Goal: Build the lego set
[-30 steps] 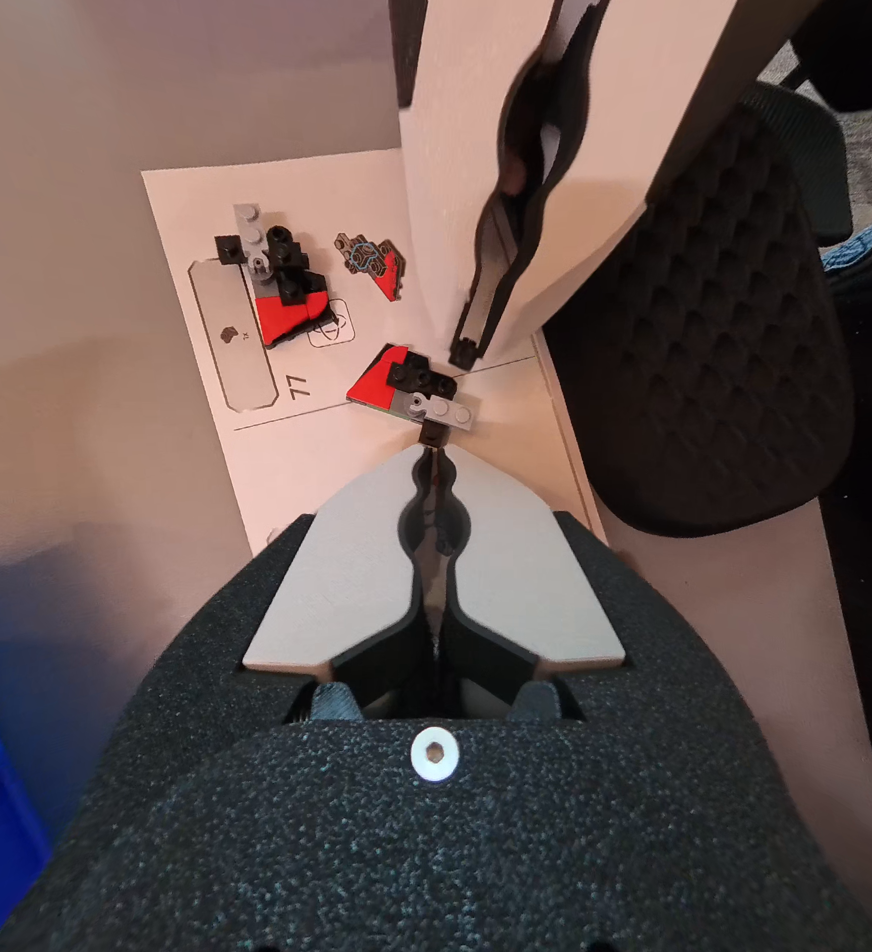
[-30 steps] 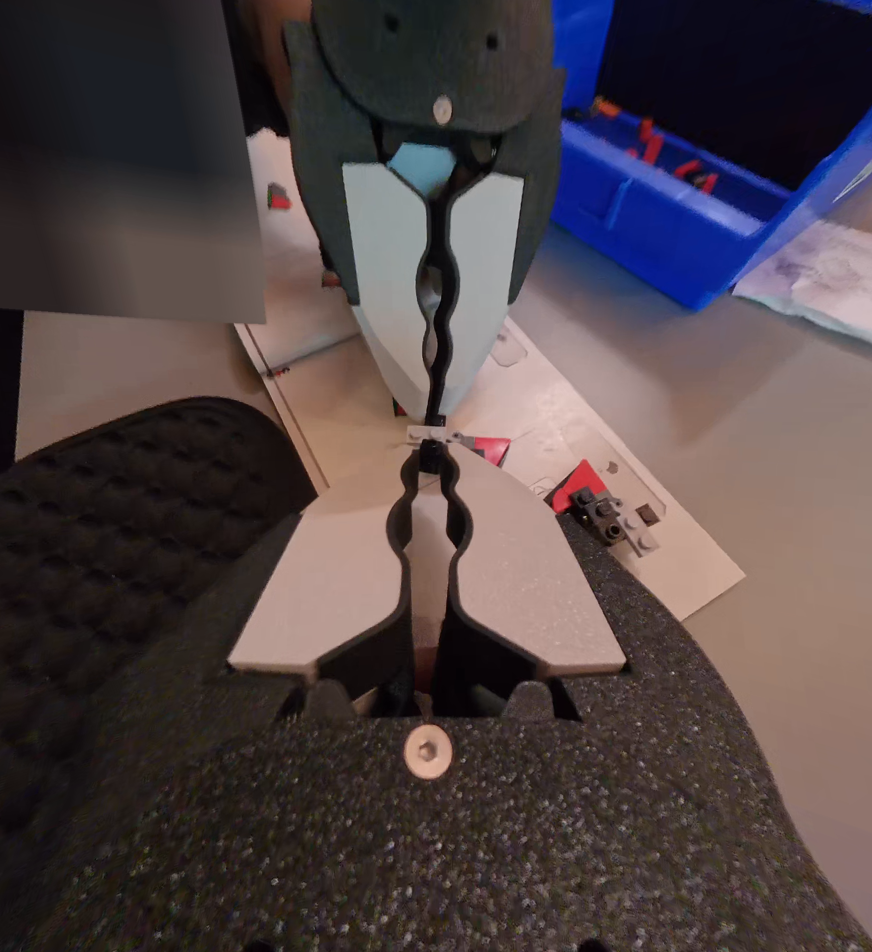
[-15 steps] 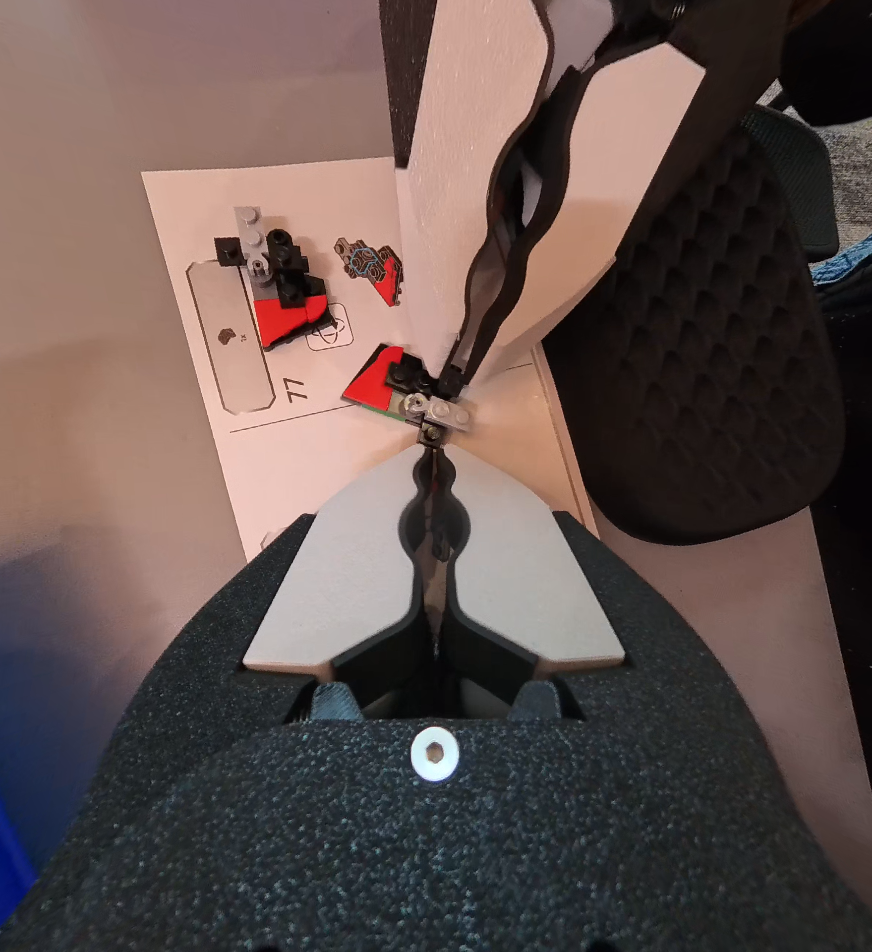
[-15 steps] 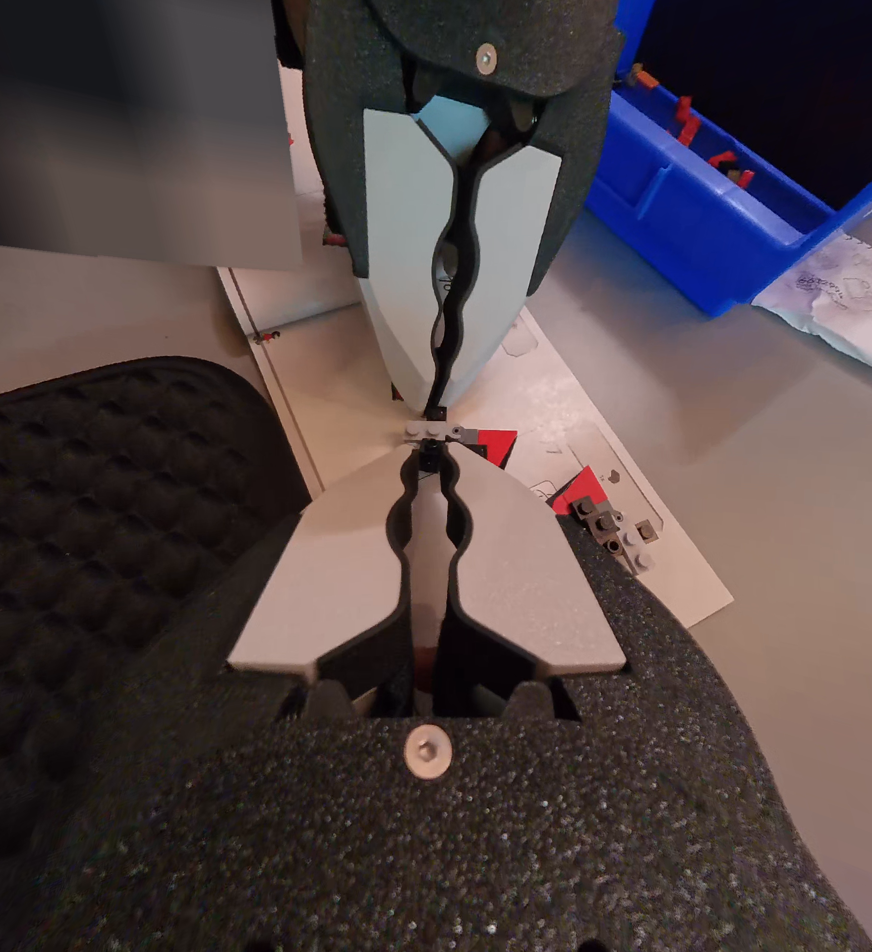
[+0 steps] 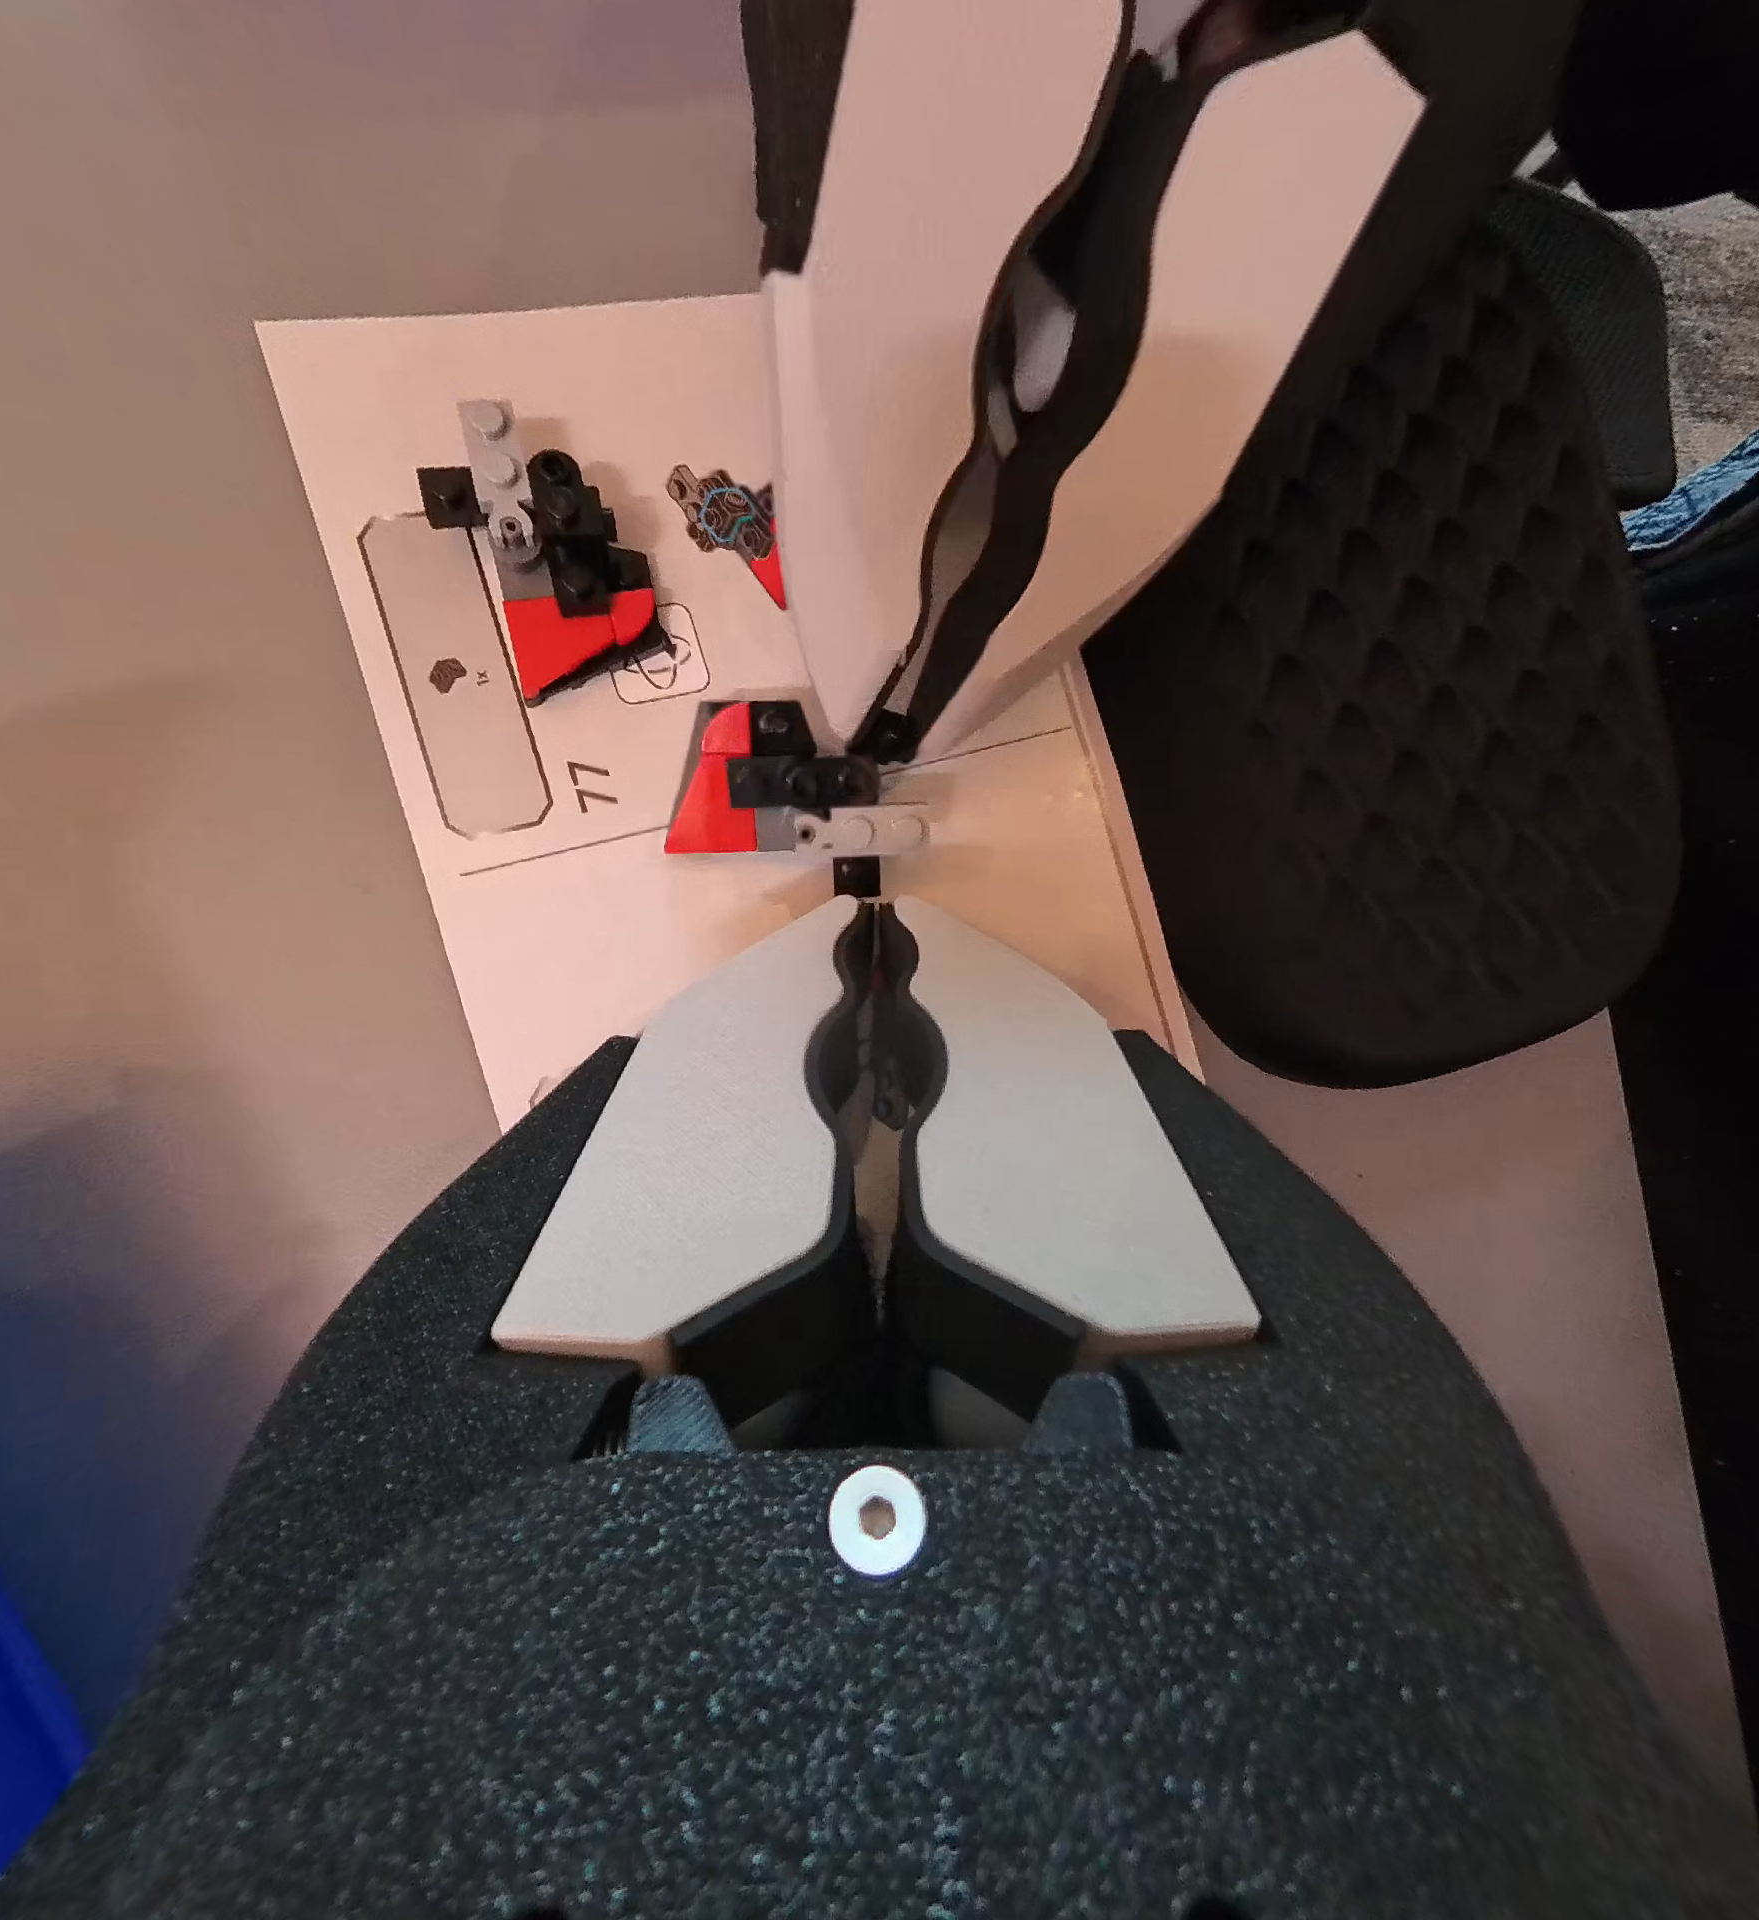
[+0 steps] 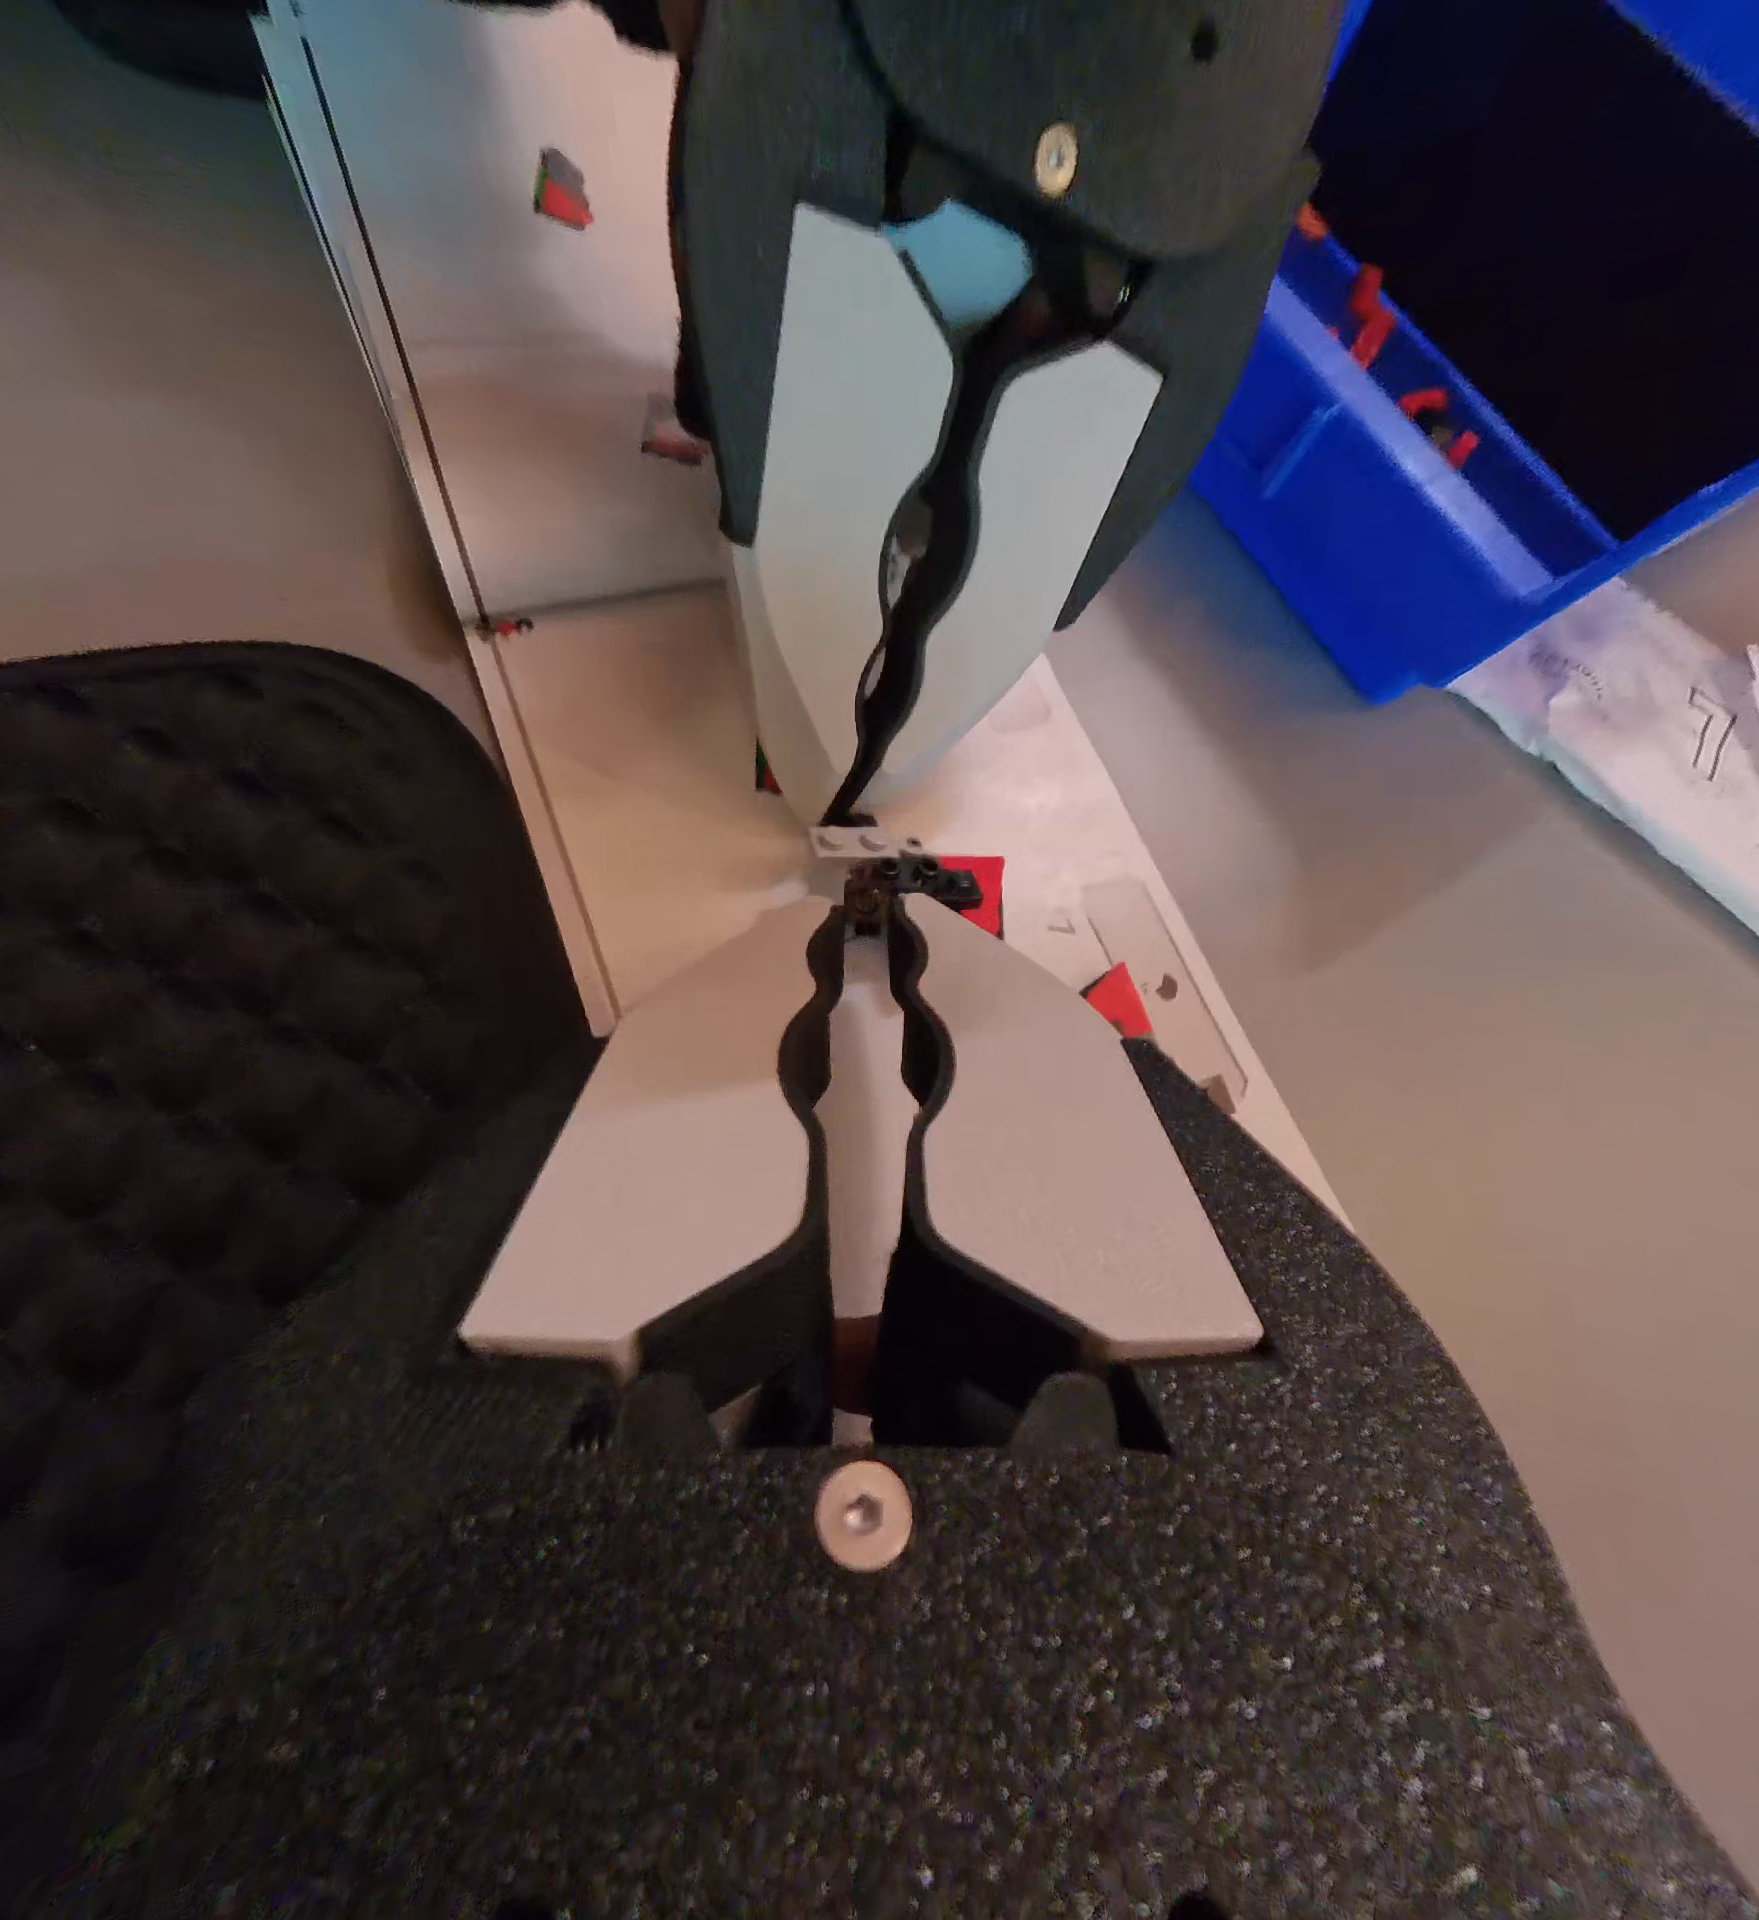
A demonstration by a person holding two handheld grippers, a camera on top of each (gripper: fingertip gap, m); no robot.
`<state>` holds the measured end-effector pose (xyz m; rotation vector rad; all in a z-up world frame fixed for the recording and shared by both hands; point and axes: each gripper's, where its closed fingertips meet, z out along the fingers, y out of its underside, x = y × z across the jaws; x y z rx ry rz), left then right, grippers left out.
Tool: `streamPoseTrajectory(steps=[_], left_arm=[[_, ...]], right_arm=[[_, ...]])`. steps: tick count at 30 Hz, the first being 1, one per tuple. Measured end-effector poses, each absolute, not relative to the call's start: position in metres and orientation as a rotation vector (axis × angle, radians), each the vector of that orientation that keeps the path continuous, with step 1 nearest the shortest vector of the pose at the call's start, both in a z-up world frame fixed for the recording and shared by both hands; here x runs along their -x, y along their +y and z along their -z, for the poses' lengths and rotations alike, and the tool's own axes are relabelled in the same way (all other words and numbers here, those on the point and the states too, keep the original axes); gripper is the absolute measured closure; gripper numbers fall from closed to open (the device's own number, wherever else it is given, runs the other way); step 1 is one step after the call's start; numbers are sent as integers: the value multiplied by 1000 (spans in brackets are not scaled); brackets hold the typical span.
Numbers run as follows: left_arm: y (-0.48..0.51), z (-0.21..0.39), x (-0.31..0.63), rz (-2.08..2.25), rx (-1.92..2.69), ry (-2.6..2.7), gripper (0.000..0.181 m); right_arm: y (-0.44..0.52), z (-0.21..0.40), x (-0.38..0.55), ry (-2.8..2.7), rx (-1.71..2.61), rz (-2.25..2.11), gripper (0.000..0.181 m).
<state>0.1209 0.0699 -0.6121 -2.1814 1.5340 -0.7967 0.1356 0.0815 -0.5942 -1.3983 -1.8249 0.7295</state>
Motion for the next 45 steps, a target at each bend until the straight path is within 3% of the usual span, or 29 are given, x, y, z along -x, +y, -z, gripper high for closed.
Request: streamPoseTrajectory(steps=[45], left_arm=[[72,612,-126,748,2140,1607,181]], right_arm=[[87,601,-136,-2273,1397,-336,173]])
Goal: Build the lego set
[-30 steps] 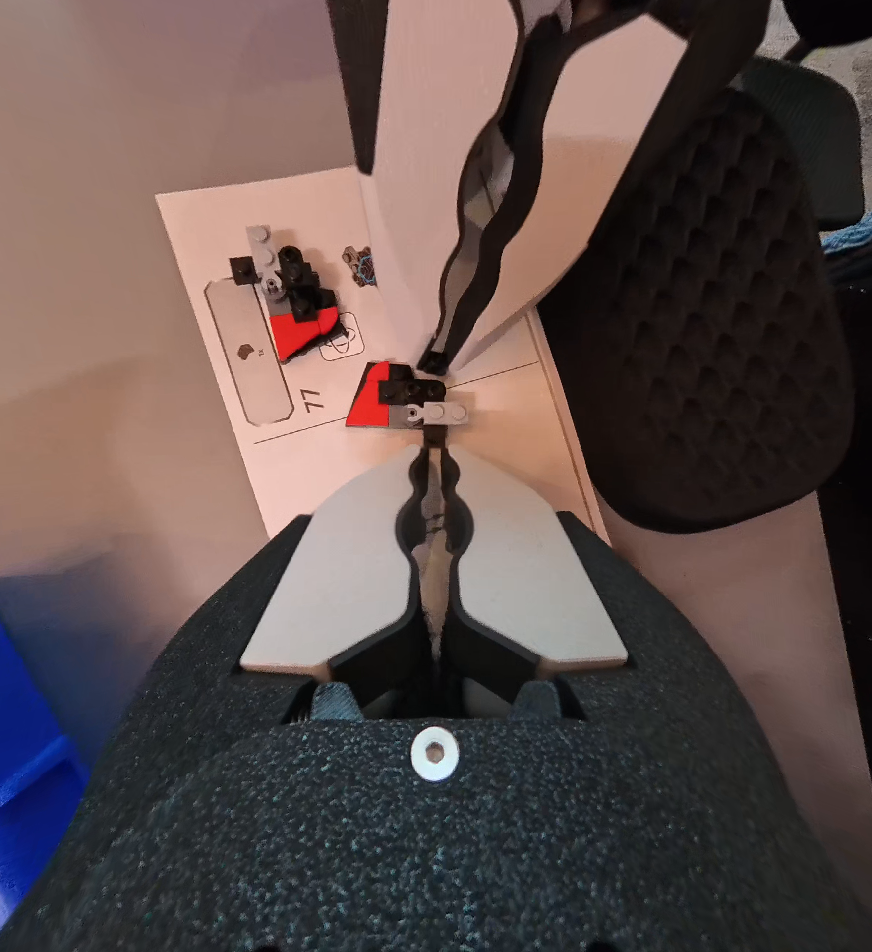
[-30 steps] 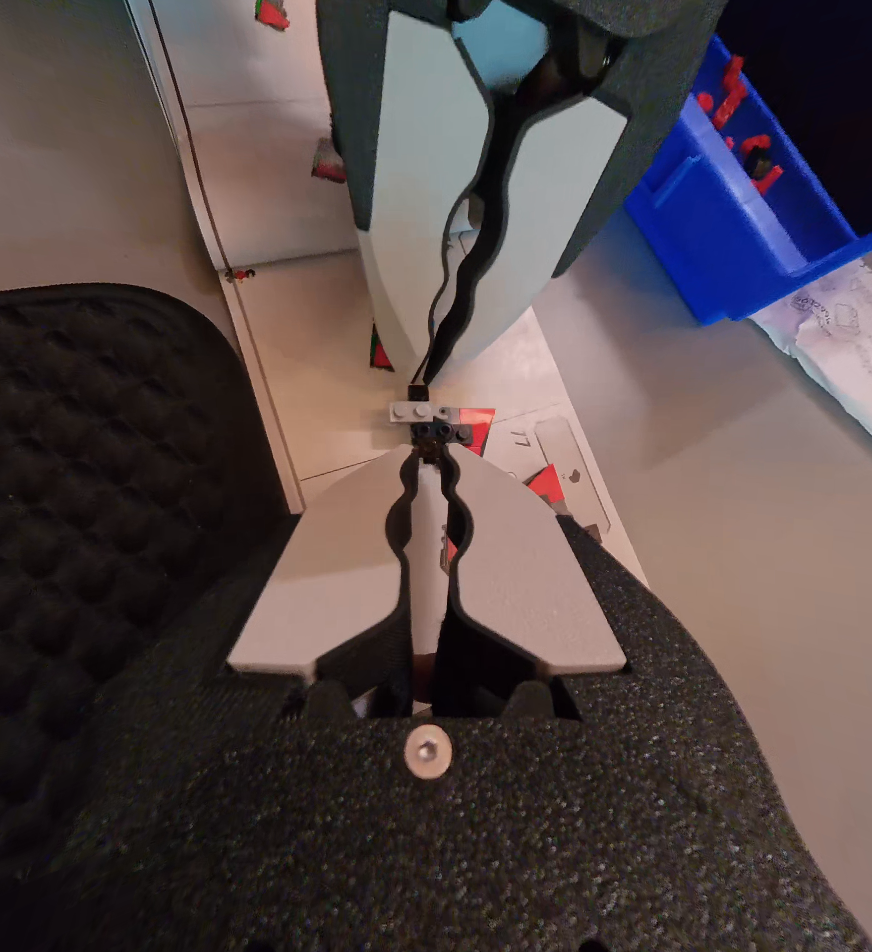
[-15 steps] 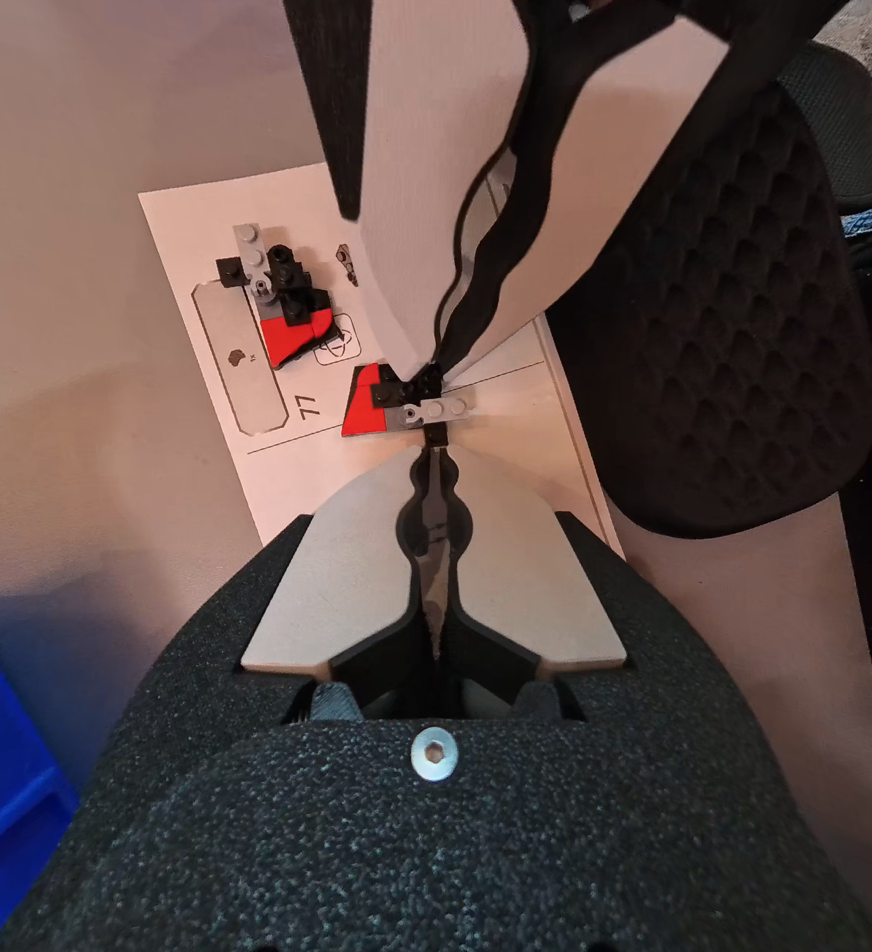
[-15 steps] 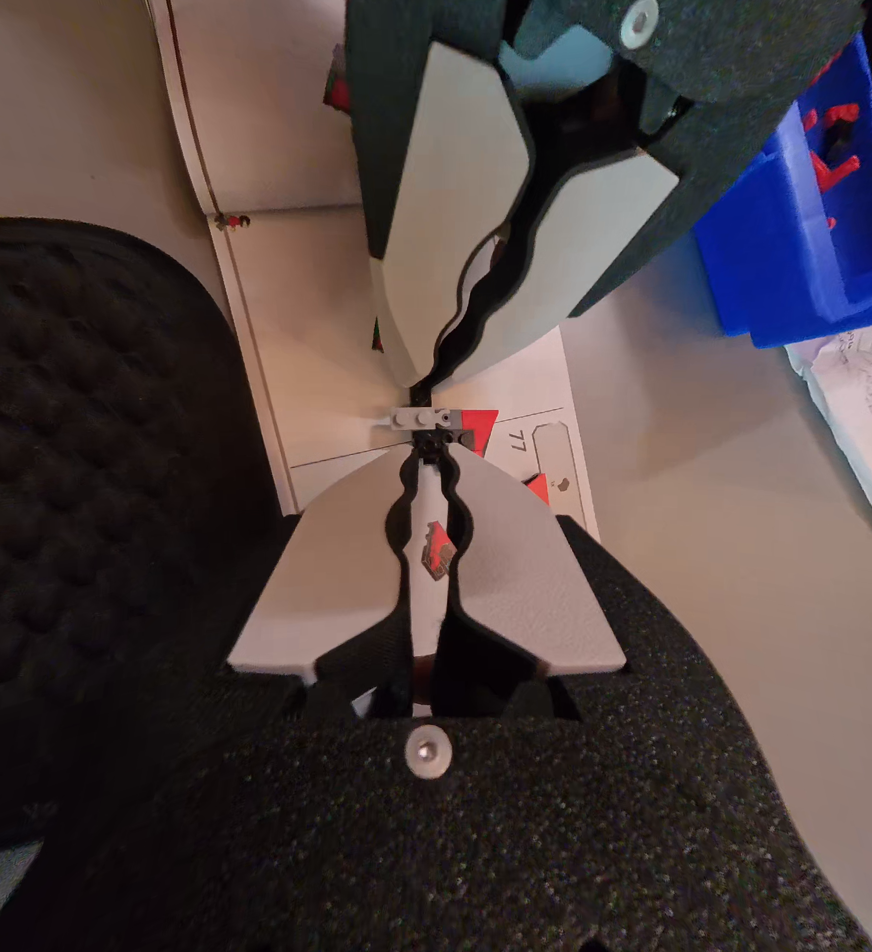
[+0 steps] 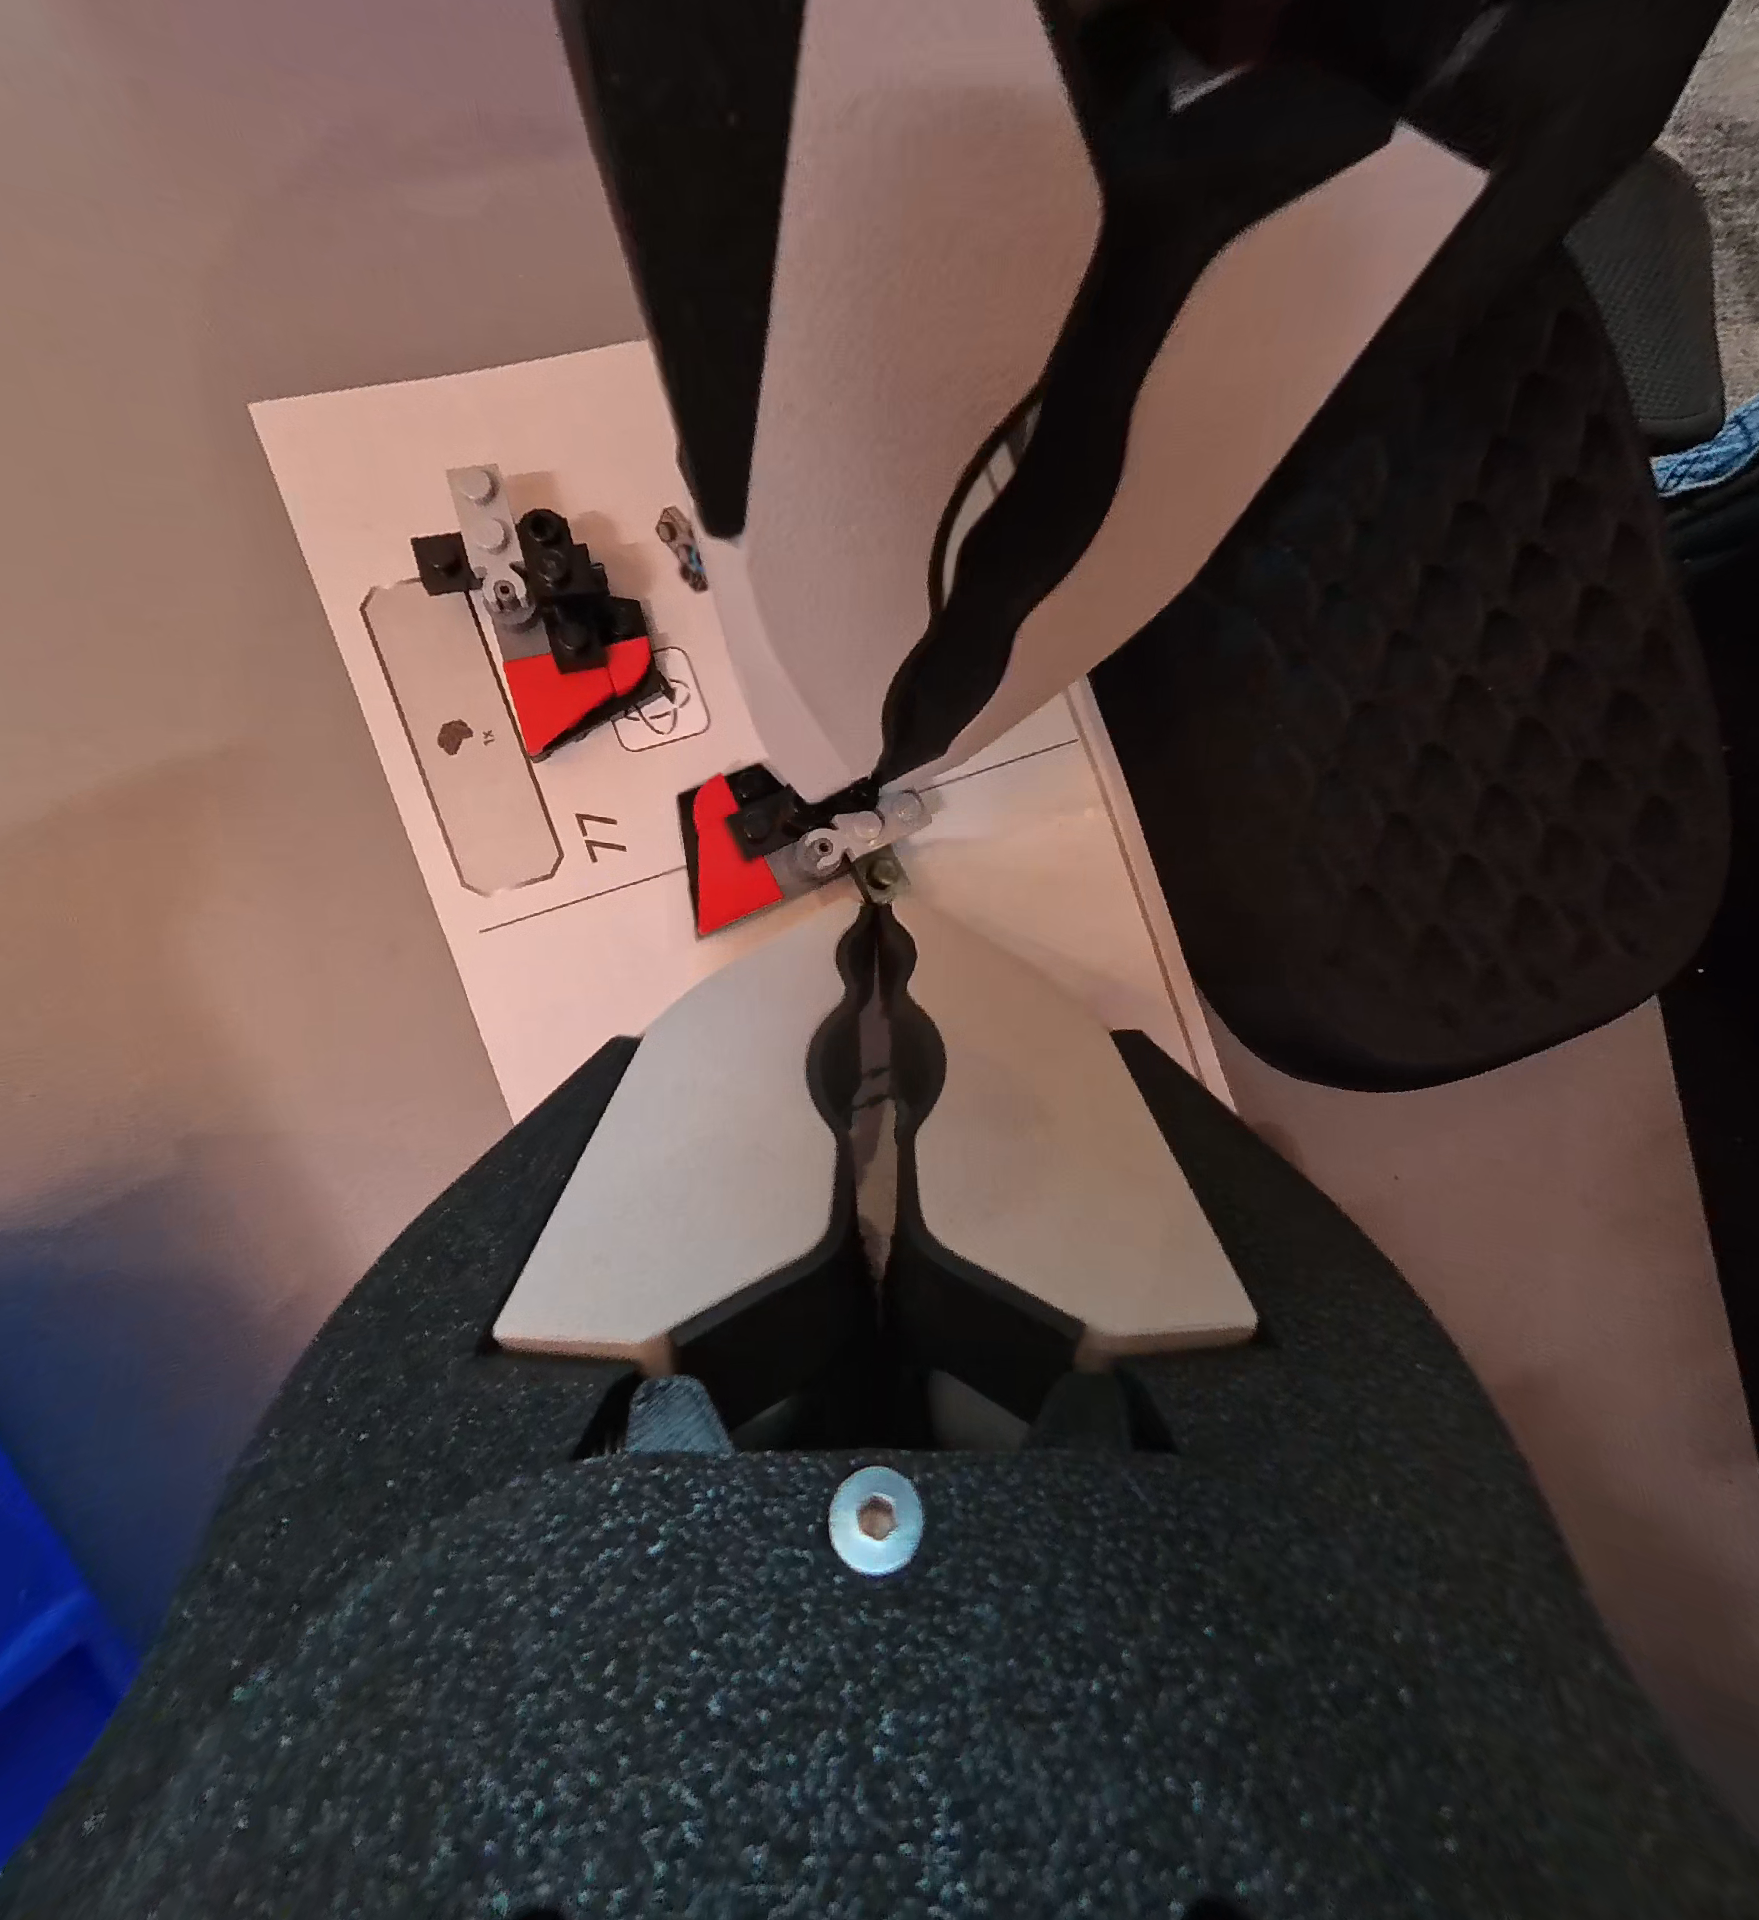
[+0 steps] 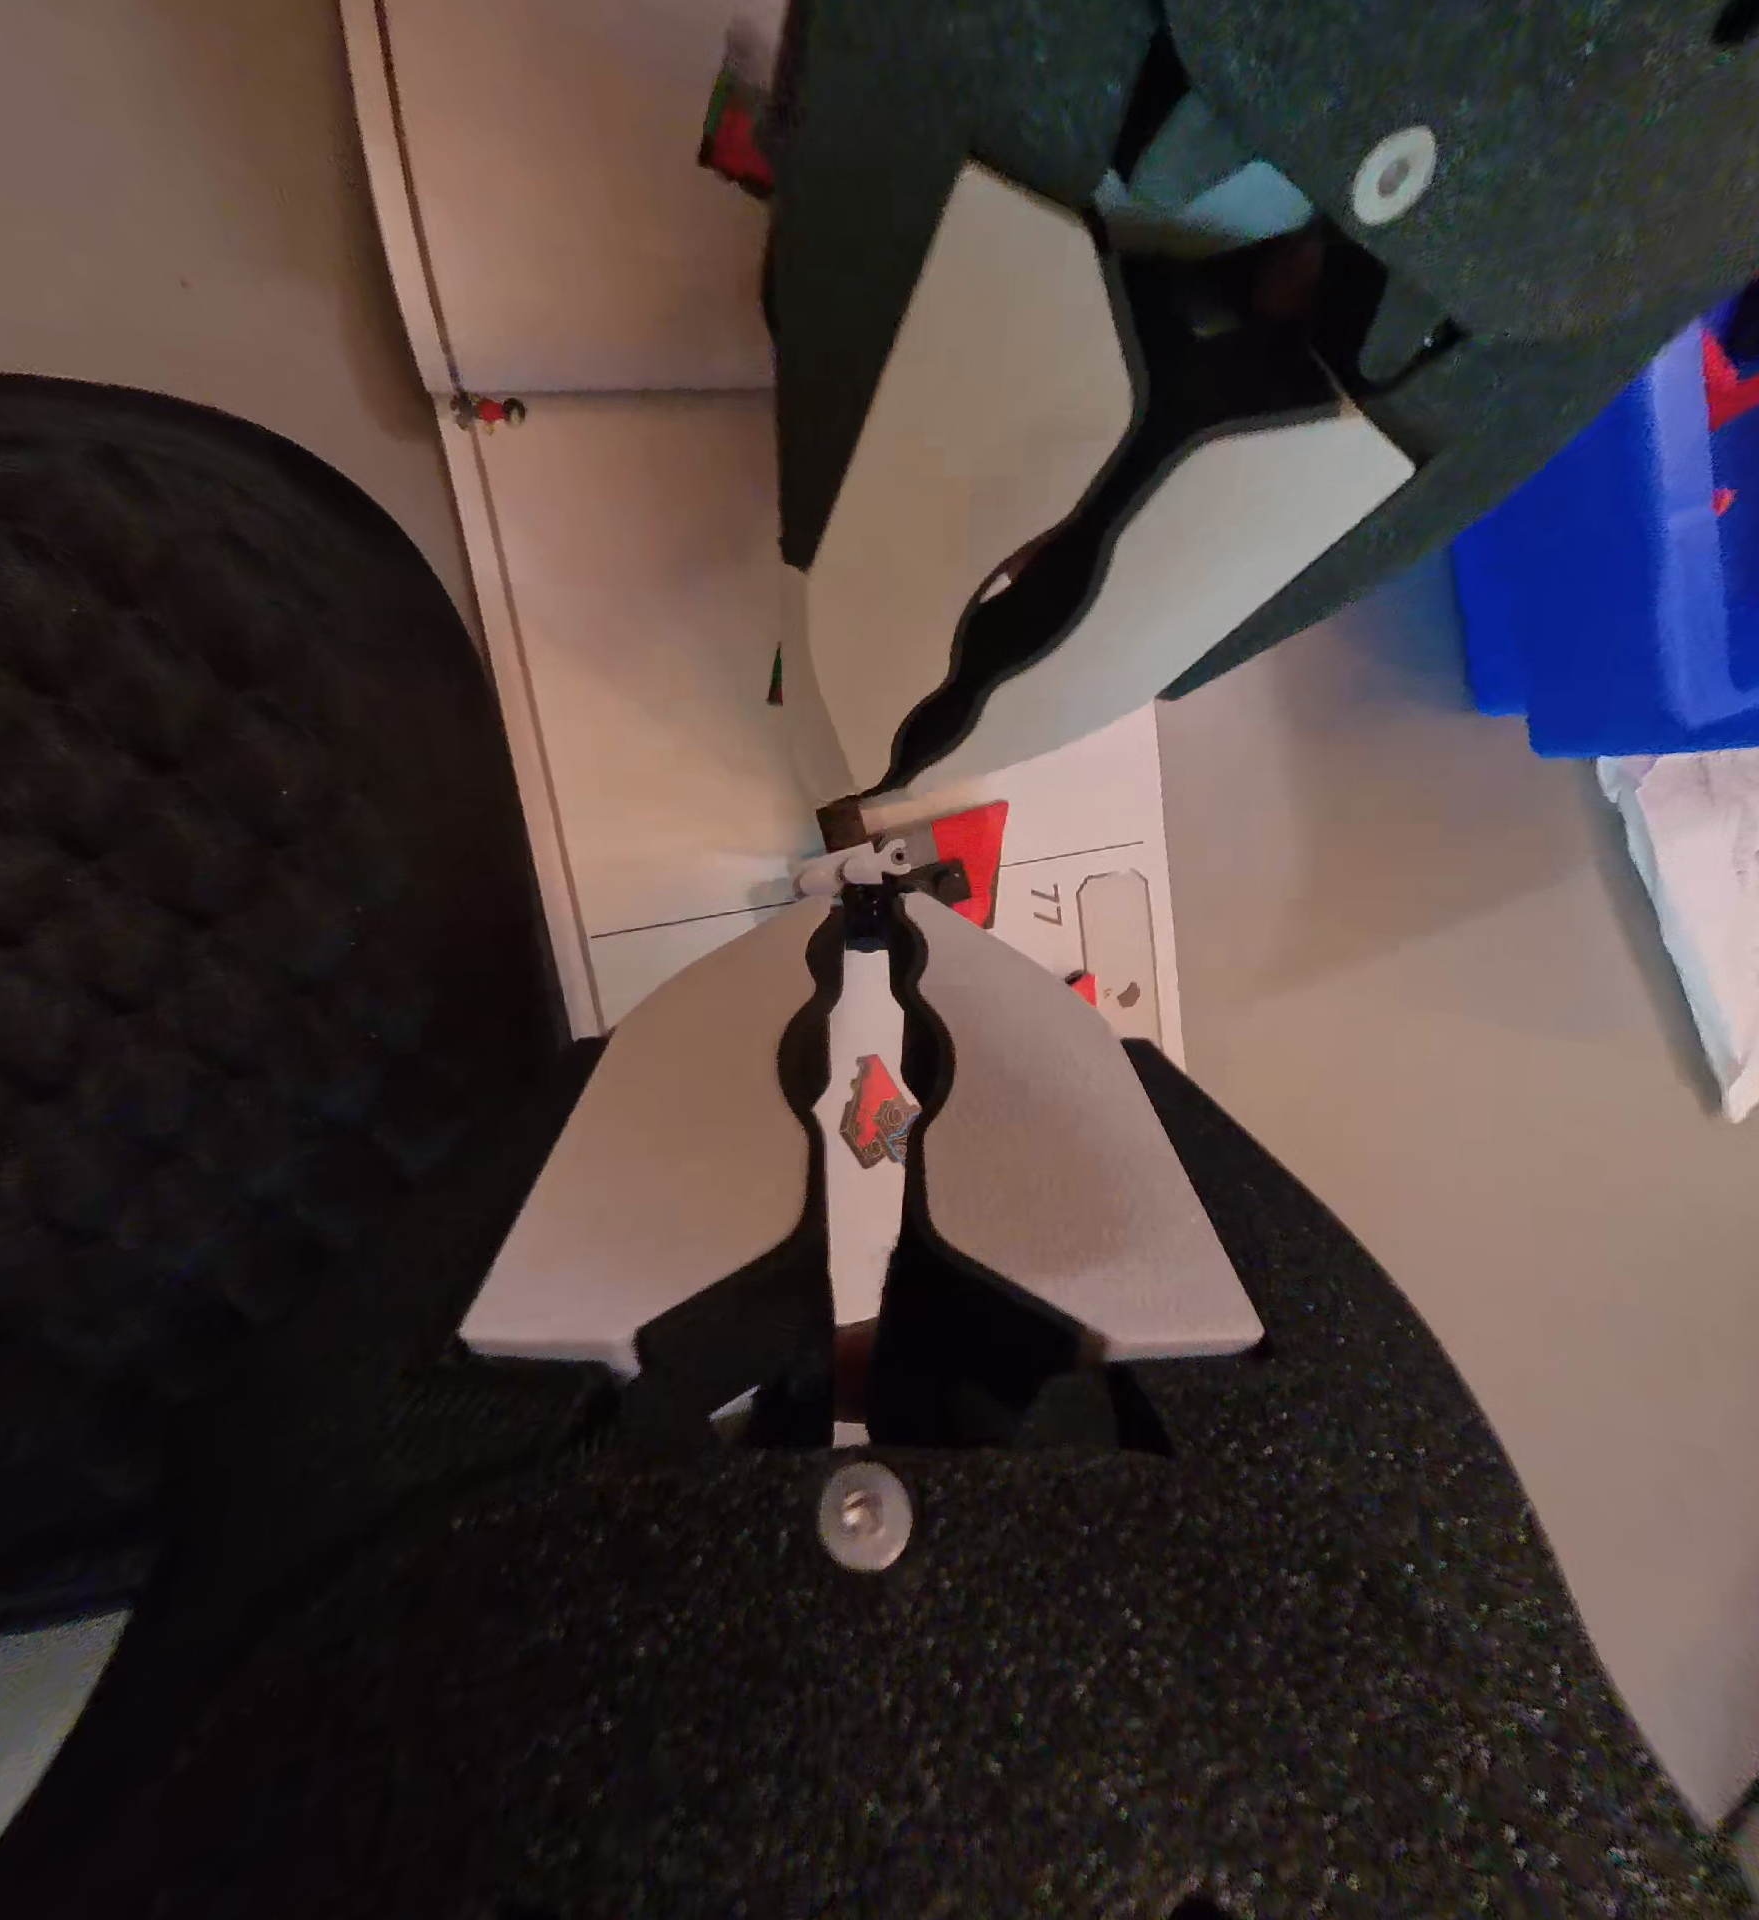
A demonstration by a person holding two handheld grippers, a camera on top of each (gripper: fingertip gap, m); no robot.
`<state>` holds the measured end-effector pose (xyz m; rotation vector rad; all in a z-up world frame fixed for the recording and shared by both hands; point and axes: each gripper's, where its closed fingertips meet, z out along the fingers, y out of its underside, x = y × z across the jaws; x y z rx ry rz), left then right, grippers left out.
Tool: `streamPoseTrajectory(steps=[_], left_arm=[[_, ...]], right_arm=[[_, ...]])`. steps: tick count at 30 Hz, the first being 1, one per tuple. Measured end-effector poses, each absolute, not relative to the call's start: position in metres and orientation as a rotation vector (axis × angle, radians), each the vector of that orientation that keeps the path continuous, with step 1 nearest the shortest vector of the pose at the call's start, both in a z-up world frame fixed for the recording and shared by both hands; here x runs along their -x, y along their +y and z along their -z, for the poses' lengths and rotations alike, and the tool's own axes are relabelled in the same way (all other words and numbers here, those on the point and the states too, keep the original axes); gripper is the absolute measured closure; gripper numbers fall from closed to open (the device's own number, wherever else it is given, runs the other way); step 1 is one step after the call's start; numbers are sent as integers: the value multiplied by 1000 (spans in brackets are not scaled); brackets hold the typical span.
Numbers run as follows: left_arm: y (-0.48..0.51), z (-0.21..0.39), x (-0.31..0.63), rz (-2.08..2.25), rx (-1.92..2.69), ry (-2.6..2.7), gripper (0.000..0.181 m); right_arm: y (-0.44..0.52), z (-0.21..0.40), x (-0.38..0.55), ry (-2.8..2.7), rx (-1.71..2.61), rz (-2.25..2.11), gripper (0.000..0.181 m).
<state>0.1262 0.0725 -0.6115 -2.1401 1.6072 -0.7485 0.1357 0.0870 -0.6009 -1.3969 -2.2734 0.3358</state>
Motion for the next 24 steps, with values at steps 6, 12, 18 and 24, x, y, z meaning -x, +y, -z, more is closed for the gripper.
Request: streamPoseTrajectory(steps=[6,12,18,24], left_arm=[[75,612,-124,792,2154,1560,181],[76,611,-117,776,2168,1555,179],[77,611,-120,756,2181,1552,178],[79,612,-120,742,2186,1560,179]], right_arm=[[89,601,-138,-2311,1329,-408,173],[96,594,-150,-2203,1394,-540,173],[93,603,-153,-2146,1458,-556,173],[70,599,-142,-2121,1407,-666,173]])
